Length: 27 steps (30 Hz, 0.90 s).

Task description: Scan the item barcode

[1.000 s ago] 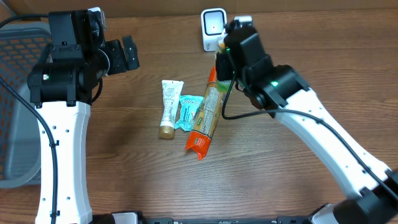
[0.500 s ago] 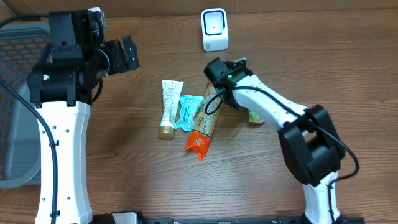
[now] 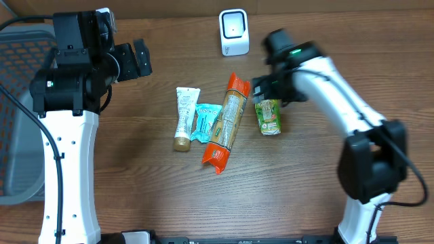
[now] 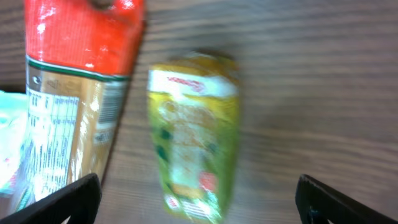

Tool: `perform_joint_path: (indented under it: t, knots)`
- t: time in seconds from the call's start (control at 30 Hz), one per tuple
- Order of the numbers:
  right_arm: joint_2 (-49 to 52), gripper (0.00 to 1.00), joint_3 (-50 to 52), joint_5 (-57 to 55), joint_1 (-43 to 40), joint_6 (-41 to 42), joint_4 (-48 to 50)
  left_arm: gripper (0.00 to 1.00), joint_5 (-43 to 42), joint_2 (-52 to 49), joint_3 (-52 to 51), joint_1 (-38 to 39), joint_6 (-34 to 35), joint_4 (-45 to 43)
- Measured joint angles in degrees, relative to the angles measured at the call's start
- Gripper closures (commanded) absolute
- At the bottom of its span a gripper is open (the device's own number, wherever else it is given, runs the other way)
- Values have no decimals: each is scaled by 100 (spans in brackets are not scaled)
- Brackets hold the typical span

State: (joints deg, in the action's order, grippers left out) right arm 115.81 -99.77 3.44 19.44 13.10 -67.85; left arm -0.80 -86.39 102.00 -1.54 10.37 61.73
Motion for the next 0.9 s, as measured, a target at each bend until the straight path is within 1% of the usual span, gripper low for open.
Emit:
perform_joint_path:
  t: [0.07, 0.13, 0.3, 0.37, 0.47, 0.57, 0.73, 0.9]
  knots:
    - [-79, 2, 107, 374, -402, -236, -7, 0, 0, 0, 0, 0, 0, -2]
    - [-85, 3, 457, 640, -603, -485, 111, 0, 0, 0, 0, 0, 0, 0]
    - [-79, 4, 1327, 981, -289, -896, 509, 0, 0, 0, 0, 0, 0, -2]
    - [-79, 9, 1519, 975, -136, -1012, 675, 0, 0, 0, 0, 0, 0, 0]
    - [-79, 12, 1602, 903, -57, -1064, 767, 1, 0, 0, 0, 0, 0, -2]
    - [-79, 13, 1707, 831, -55, -1115, 925, 0, 0, 0, 0, 0, 0, 0]
    - [-79, 18, 2129, 769, -55, -1137, 1303, 1, 0, 0, 0, 0, 0, 0]
    - [-79, 22, 2146, 750, -55, -1139, 1427, 0, 0, 0, 0, 0, 0, -2]
